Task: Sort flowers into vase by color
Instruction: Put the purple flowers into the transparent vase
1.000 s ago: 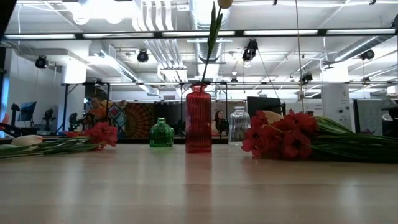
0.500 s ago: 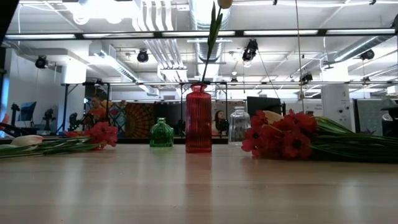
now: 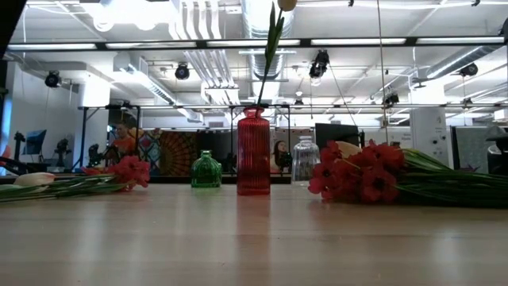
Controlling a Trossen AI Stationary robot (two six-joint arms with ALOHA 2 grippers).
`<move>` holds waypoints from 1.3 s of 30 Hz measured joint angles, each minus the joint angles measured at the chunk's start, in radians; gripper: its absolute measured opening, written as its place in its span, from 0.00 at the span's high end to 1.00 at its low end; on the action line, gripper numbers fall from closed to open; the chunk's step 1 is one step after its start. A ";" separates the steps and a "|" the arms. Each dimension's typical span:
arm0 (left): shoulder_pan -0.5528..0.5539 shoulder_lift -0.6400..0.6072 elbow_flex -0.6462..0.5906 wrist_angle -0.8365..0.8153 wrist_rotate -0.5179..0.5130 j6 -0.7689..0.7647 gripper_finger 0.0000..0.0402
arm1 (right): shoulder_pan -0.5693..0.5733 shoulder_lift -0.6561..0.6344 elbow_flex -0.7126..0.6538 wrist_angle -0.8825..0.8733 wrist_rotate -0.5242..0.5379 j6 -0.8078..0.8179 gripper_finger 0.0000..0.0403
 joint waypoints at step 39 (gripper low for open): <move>-0.128 -0.244 -0.001 -0.590 0.010 -0.217 1.00 | -0.079 -0.110 -0.007 -0.428 -0.009 0.241 0.97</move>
